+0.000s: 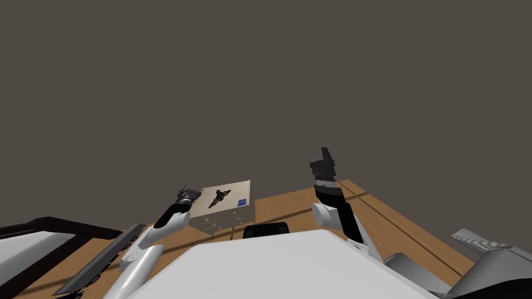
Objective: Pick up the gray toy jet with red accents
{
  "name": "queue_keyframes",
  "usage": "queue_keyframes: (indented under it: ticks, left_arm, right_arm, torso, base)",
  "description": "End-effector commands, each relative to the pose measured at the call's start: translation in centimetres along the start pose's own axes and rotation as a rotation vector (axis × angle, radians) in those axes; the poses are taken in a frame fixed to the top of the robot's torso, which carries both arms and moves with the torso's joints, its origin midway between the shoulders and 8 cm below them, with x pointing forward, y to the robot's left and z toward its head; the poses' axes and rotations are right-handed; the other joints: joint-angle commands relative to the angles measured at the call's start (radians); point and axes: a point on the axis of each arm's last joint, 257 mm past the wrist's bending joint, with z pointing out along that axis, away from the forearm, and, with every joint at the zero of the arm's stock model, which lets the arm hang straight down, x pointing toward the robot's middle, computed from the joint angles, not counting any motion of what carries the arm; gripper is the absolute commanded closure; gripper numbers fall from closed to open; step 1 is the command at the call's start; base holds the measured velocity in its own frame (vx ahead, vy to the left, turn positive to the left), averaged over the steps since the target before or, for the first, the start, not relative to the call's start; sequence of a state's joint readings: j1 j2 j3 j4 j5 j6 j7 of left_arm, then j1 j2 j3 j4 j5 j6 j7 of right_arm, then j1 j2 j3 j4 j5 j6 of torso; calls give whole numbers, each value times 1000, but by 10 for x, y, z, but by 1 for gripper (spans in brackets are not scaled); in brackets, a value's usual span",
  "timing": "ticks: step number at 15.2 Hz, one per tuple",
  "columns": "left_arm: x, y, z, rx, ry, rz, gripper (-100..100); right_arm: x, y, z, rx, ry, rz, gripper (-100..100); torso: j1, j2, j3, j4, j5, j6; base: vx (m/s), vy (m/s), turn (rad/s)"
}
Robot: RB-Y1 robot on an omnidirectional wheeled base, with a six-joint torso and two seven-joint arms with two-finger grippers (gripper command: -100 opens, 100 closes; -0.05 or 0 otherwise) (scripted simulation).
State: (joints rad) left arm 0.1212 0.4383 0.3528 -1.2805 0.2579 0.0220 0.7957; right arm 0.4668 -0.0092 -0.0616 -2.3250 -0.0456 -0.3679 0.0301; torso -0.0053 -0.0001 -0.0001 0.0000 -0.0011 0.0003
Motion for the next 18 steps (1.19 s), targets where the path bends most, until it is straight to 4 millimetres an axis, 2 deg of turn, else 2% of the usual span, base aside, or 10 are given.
queue_keyframes:
  ticks: [1,2,4,5,6,10,11,13,14,18]
  left_arm:
    - [-15,3,2,-15,-34,-23,-100]
    - [-15,3,2,-15,-34,-23,-100]
    - [-40,7,6,-35,-98,-87,-100]
    - [-48,3,11,-38,-130,-144,-100]
    - [-58,9,9,-47,-151,-153,-100]
    - [-86,18,8,-68,-226,-221,-100]
    - [-93,16,11,-69,-257,-288,-100]
    - [-107,25,7,-82,-288,-290,-100]
    - [-108,25,7,-82,-289,-290,-100]
    - [-146,42,-1,-106,-412,-426,-100]
  right_arm:
    - [0,0,0,0,0,0,0]
    - [0,0,0,0,0,0,0]
    - [0,0,0,0,0,0,0]
    - [0,0,0,0,0,0,0]
    - [0,0,0,0,0,0,0]
    - [0,0,0,0,0,0,0]
    - [0,0,0,0,0,0,0]
    - [0,0,0,0,0,0,0]
    - [0,0,0,0,0,0,0]
    - [0,0,0,0,0,0,0]
  torso:
    - [0,0,0,0,0,0]
    - [0,0,0,0,0,0]
    - [0,0,0,0,0,0]
    - [-1,0,0,0,0,0]
    - [-2,0,0,0,0,0]
    - [-1,-1,-1,0,0,0]
    - [-1,-1,0,0,0,0]
    - [1,0,0,0,0,-1]
    - [2,1,0,0,0,-1]
    - [3,1,1,0,0,-1]
  base:
    - [23,-62,-39]
    - [16,-42,1]
    - [26,-83,-85]
    - [23,-102,-111]
    - [30,-112,-93]
    - [33,-81,-56]
    - [33,-70,-74]
    - [12,-44,1]
    - [3,-25,-9]
    - [6,-37,-3]
